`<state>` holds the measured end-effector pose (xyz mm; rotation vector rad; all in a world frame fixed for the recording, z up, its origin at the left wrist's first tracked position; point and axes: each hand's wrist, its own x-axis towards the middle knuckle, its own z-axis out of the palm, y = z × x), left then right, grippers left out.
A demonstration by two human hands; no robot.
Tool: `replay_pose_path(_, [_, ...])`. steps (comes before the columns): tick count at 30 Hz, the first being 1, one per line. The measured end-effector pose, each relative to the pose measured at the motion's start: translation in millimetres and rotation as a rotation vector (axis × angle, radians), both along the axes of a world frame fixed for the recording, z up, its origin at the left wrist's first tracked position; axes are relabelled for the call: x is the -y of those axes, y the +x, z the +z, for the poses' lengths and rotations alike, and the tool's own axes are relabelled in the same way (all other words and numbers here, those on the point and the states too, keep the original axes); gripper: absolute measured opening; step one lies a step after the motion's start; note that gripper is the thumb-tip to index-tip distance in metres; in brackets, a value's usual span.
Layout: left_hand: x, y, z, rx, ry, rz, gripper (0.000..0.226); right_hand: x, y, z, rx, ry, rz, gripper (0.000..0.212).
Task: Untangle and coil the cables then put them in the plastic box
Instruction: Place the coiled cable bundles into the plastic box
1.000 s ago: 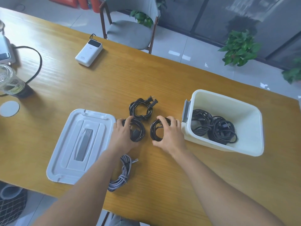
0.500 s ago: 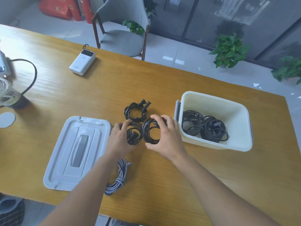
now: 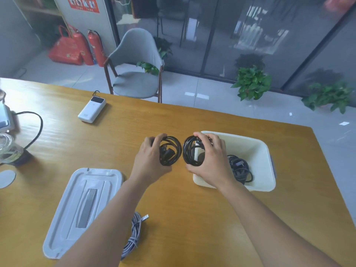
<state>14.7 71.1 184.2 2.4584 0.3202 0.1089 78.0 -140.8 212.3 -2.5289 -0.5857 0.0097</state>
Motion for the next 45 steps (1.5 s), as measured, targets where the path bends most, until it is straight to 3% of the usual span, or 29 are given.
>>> replay_pose_path(6, [56.2, 40.6, 23.8, 0.092, -0.002, -0.129, 0.101, 58.4, 24.3, -0.7, -0.016, 0.017, -0.146, 0.095])
replay_pose_path(13, [121.2, 76.2, 19.6, -0.001, 0.036, -0.228, 0.101, 121.7, 47.4, -22.2, -0.103, -0.053, -0.258, 0.1])
replay_pose_path(19, [160.2, 97.7, -4.2, -0.132, 0.052, -0.235, 0.099, 153.5, 59.3, -46.9, -0.193, -0.134, -0.233, 0.095])
replay_pose_path(23, [171.2, 104.5, -27.9, -0.215, 0.092, -0.244, 0.105, 155.8, 65.7, -60.1, -0.215, -0.299, -0.159, 0.096])
replay_pose_path(29, [174.9, 105.4, -49.0, -0.336, 0.173, -0.269, 0.114, 156.8, 75.3, -67.2, -0.389, -0.416, -0.07, 0.103])
replay_pose_path(34, [179.9, 106.1, -59.8, -0.356, 0.246, -0.318, 0.11, 154.7, 78.0, -76.0, -0.404, -0.427, -0.018, 0.069])
replay_pose_path(40, [181.9, 105.8, -81.4, -0.413, 0.437, -0.359, 0.111, 152.5, 80.5, -95.7, -0.376, -0.549, 0.025, 0.069])
replay_pose_path(45, [185.2, 108.4, -81.2, -0.428, 0.38, -0.344, 0.129, 149.4, 80.5, -87.9, -0.385, -0.508, -0.018, 0.065])
